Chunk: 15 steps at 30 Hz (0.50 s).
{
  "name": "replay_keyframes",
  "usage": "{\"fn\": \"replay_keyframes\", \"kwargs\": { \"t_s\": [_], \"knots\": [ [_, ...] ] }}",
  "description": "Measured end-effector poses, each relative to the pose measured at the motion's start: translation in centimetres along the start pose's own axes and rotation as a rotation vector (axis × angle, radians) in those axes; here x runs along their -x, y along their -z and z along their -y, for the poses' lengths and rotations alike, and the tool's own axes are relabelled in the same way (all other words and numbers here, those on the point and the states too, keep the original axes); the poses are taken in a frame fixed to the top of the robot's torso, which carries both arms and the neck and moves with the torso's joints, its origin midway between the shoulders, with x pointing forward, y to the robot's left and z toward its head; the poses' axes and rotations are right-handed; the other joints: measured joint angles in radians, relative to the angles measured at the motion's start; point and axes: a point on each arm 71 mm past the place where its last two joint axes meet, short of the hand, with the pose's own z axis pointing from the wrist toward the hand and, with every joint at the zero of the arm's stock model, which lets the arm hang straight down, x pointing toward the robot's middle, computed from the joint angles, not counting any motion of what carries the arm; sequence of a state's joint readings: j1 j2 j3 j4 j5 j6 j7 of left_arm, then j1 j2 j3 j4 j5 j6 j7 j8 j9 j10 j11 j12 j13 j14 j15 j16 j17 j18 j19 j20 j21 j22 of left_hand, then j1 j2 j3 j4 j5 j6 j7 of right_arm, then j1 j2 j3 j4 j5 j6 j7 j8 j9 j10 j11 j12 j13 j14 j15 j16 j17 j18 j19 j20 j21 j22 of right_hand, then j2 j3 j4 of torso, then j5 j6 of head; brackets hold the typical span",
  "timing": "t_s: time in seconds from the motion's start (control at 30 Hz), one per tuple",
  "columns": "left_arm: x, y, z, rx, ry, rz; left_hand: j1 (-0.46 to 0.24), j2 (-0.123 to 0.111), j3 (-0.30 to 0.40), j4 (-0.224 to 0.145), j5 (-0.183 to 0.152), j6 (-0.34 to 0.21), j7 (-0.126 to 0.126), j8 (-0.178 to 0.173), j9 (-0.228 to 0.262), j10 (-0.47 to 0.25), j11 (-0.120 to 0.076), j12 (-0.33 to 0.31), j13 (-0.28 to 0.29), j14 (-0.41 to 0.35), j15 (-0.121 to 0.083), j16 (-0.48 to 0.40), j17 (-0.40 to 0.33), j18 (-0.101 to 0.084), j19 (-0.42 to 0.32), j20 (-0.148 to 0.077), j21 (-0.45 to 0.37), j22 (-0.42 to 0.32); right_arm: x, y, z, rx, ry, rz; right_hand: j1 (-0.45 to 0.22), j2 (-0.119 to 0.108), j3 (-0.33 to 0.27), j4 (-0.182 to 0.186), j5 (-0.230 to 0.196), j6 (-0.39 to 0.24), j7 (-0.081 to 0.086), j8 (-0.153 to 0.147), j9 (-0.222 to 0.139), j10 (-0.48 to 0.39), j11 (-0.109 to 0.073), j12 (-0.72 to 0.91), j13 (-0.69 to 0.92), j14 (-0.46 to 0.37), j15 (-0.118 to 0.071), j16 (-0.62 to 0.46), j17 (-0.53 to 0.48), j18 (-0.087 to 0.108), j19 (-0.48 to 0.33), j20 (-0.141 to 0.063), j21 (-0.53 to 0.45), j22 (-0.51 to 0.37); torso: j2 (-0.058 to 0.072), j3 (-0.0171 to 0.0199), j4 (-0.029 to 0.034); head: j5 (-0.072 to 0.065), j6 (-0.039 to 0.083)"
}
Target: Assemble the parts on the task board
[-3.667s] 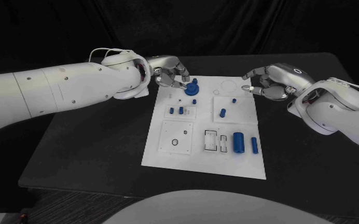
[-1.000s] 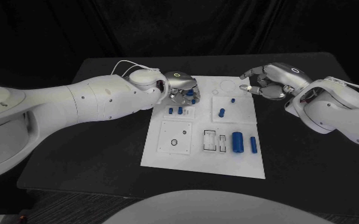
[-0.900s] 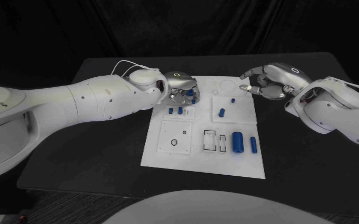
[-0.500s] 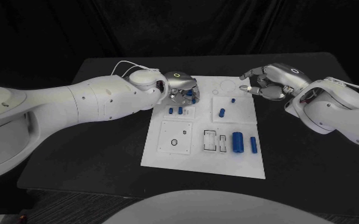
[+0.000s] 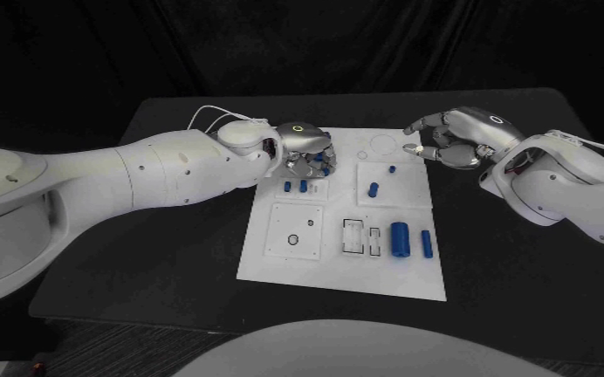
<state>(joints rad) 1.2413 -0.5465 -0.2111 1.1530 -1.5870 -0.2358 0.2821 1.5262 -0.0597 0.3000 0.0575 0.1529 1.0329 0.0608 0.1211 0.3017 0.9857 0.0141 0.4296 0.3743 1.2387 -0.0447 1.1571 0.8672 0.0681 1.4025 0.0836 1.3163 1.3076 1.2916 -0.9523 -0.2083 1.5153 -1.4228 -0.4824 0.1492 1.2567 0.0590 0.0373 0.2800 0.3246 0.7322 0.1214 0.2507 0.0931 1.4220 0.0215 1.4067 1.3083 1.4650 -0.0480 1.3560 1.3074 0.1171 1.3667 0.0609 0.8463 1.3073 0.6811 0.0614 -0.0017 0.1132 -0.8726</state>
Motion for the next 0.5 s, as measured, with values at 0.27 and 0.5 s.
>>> {"fn": "replay_keyframes", "kwargs": {
  "t_s": [0.27,0.5],
  "knots": [
    [0.1,2.0,-0.6,0.004,-0.004,0.042,0.001,0.001,0.004,-0.004,0.015,0.017,0.023,0.009,0.003,0.018,0.007,-0.009,0.004,0.023,0.002,0.008,0.004,0.000,0.013,-0.005,0.018,0.000,0.1,0.3,0.2,-0.006,0.000,0.000,0.000,0.000,0.000,0.000,0.000,0.000,0.000,0.000,0.000,0.000,0.000,0.000,0.000,0.000,0.000,-0.004,0.000,0.000,0.000,0.000,0.000,0.001,0.000,0.0001,0.0006,-0.007,0.000],
    [3.2,3.5,-0.7,-0.007,-0.041,0.108,0.002,0.001,0.004,-0.004,0.015,0.021,0.022,0.010,0.008,0.024,0.009,-0.046,-0.022,0.023,0.002,0.000,-0.019,0.000,0.013,-0.005,0.015,0.000,0.1,0.3,0.1,-0.005,-0.002,-0.002,0.000,0.000,0.000,0.000,0.000,0.000,0.000,0.000,-0.001,0.000,0.000,0.000,0.000,0.000,0.000,-0.004,0.000,0.000,0.000,0.000,-0.004,0.001,0.000,0.0002,0.0007,-0.002,0.000]
  ]
}}
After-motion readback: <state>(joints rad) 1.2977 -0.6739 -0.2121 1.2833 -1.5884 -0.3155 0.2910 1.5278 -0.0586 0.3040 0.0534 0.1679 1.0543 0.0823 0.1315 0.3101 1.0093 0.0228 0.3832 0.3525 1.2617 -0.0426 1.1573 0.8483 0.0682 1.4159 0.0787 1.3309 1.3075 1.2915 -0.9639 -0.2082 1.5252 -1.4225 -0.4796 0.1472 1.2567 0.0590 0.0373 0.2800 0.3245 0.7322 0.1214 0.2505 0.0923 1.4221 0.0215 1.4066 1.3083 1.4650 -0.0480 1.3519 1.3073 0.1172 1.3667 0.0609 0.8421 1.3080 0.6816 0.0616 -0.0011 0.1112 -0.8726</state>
